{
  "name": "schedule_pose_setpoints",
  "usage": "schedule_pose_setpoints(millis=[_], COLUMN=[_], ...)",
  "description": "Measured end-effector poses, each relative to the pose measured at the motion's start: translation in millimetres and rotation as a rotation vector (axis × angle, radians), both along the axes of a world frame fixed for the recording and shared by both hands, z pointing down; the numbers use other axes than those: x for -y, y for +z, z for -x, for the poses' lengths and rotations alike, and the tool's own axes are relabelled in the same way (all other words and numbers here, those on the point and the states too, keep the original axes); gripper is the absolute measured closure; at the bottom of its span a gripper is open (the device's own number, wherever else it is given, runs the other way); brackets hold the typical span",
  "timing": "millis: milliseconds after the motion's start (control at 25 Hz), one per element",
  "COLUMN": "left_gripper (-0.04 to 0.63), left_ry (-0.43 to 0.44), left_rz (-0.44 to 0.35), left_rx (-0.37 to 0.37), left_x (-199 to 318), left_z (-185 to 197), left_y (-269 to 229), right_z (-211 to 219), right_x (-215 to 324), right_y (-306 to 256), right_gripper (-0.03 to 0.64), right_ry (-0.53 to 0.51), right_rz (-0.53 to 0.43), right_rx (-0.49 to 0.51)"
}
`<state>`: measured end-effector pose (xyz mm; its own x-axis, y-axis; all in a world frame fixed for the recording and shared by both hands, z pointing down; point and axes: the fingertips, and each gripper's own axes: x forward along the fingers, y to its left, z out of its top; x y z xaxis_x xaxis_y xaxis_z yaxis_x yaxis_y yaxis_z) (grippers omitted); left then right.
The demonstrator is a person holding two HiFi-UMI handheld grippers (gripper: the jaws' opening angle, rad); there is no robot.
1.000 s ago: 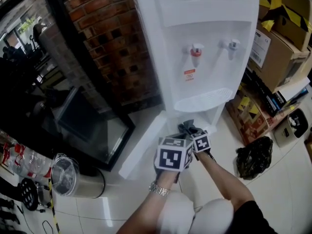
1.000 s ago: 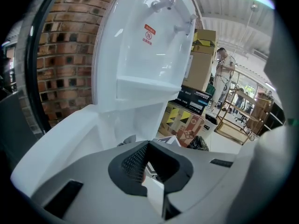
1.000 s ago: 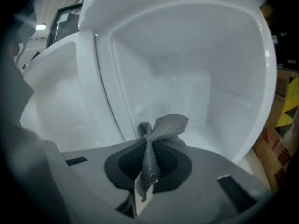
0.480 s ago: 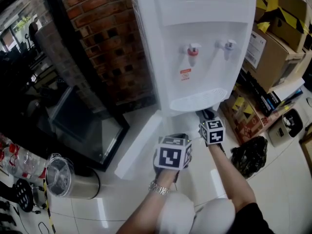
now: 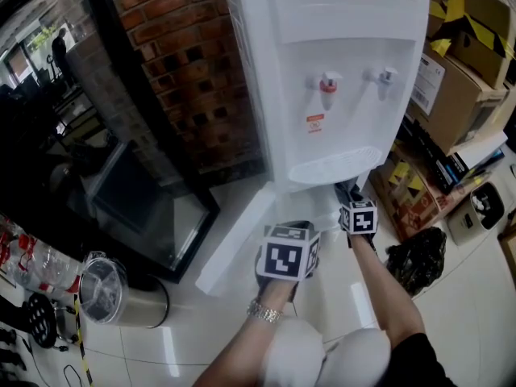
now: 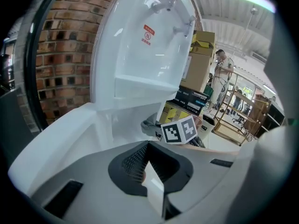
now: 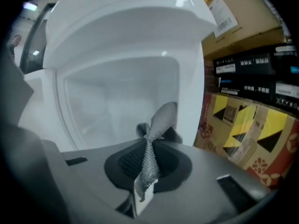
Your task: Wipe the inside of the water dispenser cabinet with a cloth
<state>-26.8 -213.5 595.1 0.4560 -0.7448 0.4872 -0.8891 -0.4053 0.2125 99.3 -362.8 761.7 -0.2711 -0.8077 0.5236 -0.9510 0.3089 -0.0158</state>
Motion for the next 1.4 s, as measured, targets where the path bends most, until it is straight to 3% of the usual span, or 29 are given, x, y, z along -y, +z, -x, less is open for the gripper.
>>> schedule_pose_setpoints(millis=[200,320,440,640,760,920,1200,1280,1400], left_gripper=[0.592,0.594,0.592,0.592,0.592,0.592,0.593,0.594,0.594], left_ry=[0.009,0.008,0.008,0.016,0.015,0.015,0.017,0.015,0.01], left_rz=[0.005,0.006,0.007,0.008,0.011,0.023,0.037,0.034,0.029], left_rx=[0.008,0.01,0.013,0.014,0.019,0.024,0.046,0.053,0.061], left_x=[-0.3,0.7,1.1,-0.3,-0.4,0.1,1.0,1.6,2.9], left_z=[-3.4,-2.0,-1.3,-4.0,-3.6,-2.8,-3.4,-2.4,-0.7], left_y=[2.7,3.1,3.7,4.0,5.5,10.6,18.5,18.3,18.5], right_z=[9.7,15.2,23.4,35.6,29.9,12.1,7.0,7.5,12.9], right_x=[-22.9,-23.9,-15.7,-2.7,3.5,5.7,-18.0,-19.2,-10.6], right_y=[52.1,49.4,14.7,-59.0,-73.4,-43.1,45.2,43.8,9.2], right_gripper=[0.595,0.595,0.595,0.595,0.595,0.595,0.595,0.595,0.595], right_ry=[-0.051,-0.066,-0.08,-0.116,-0.095,-0.041,-0.037,-0.032,-0.035], right_rz=[0.168,0.175,0.079,-0.202,-0.251,-0.145,0.155,0.161,0.064], right_rx=[-0.001,0.014,0.029,-0.025,-0.026,-0.02,0.009,0.023,0.046])
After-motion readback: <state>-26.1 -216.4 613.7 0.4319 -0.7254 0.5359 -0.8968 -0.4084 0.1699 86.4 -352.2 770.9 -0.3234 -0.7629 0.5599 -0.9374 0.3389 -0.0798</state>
